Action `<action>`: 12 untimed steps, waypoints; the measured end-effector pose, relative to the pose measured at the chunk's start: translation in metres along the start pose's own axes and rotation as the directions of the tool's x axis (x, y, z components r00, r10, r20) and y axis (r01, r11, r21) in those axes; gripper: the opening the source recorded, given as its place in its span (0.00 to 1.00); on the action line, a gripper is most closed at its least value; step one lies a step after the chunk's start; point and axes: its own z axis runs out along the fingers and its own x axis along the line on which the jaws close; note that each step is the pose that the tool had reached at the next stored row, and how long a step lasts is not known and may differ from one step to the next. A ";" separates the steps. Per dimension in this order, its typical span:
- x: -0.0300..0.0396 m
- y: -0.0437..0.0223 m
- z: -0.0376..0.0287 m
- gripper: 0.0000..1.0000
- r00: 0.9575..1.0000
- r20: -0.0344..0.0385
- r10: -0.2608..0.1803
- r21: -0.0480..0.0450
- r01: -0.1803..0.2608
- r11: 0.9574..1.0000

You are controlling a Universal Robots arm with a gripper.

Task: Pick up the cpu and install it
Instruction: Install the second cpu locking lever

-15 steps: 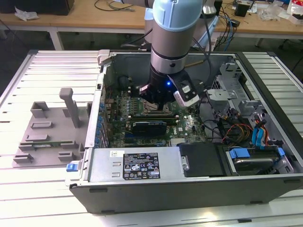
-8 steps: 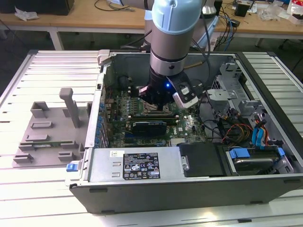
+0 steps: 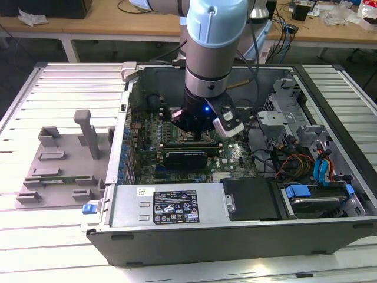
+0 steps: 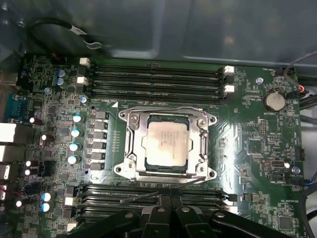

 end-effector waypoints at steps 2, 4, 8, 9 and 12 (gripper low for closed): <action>0.0050 0.0014 0.0034 0.11 1.000 0.000 0.000 0.000 0.000 1.000; 0.0104 0.0017 0.0057 0.11 1.000 0.000 0.000 0.000 0.000 1.000; 0.0212 0.0014 0.0095 0.11 1.000 0.000 0.000 -0.001 0.000 1.000; 0.0335 0.0013 0.0135 0.11 1.000 0.000 0.000 -0.007 0.000 1.000; 0.0480 0.0009 0.0188 0.11 1.000 0.001 0.000 -0.028 0.000 1.000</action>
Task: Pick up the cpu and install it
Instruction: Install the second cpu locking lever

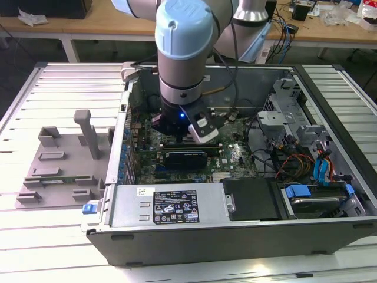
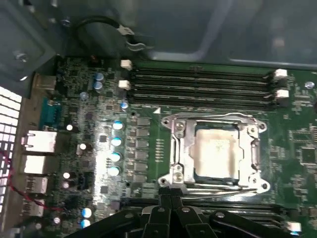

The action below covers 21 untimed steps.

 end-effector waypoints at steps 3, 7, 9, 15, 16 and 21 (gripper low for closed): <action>0.0039 0.0003 0.0048 0.11 1.000 0.000 0.000 -0.002 0.000 1.000; 0.0037 0.0070 0.0121 0.11 1.000 0.000 -0.001 -0.004 0.001 1.000; 0.0037 0.0081 0.0143 0.11 1.000 0.000 -0.002 -0.005 0.002 1.000; 0.0047 0.0069 0.0122 0.11 1.000 0.003 -0.003 0.002 0.003 1.000; 0.0036 0.0081 0.0107 0.11 1.000 0.003 -0.003 0.011 0.003 1.000; -0.0049 0.0174 0.0044 0.11 1.000 0.001 -0.003 0.036 0.003 0.999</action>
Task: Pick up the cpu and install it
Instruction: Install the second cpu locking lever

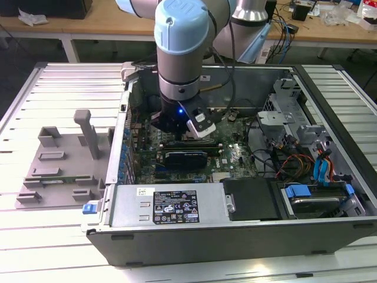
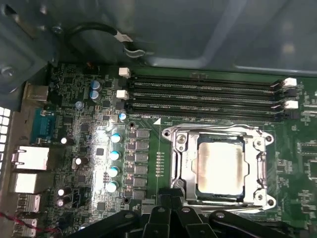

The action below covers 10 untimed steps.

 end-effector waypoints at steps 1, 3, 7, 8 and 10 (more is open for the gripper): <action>-0.0007 0.0007 -0.0024 0.11 1.000 0.000 0.000 0.003 0.000 1.000; -0.0037 0.0029 -0.0068 0.11 1.000 -0.001 0.000 0.015 0.000 1.000; -0.0129 0.0119 -0.0054 0.11 1.000 -0.008 0.000 0.058 0.001 0.998; -0.0155 0.0142 -0.0049 0.11 1.000 -0.010 0.000 0.064 0.001 0.998; -0.0231 0.0198 -0.0038 0.11 1.000 -0.016 0.001 0.082 0.000 0.997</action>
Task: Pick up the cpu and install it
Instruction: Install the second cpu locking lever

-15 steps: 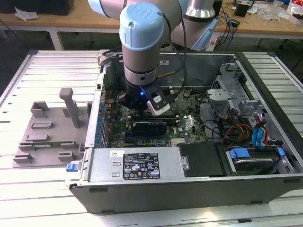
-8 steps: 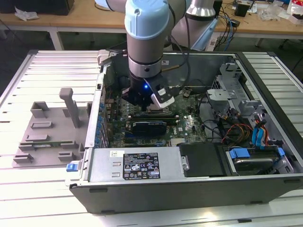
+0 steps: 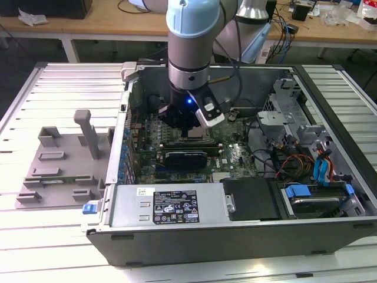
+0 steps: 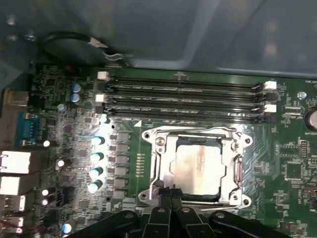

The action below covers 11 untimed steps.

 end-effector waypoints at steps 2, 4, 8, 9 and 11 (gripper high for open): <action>-0.0071 0.0055 0.0005 0.11 1.000 -0.004 0.000 0.012 0.000 1.000; -0.0140 0.0114 0.0011 0.11 1.000 -0.006 0.000 0.022 0.000 1.000; -0.0223 0.0225 0.0020 0.11 1.000 -0.008 0.000 0.050 0.000 0.999; -0.0234 0.0257 0.0019 0.11 1.000 -0.008 0.000 0.056 0.000 0.998; -0.0240 0.0304 -0.0006 0.11 1.000 -0.009 0.000 0.067 0.000 0.998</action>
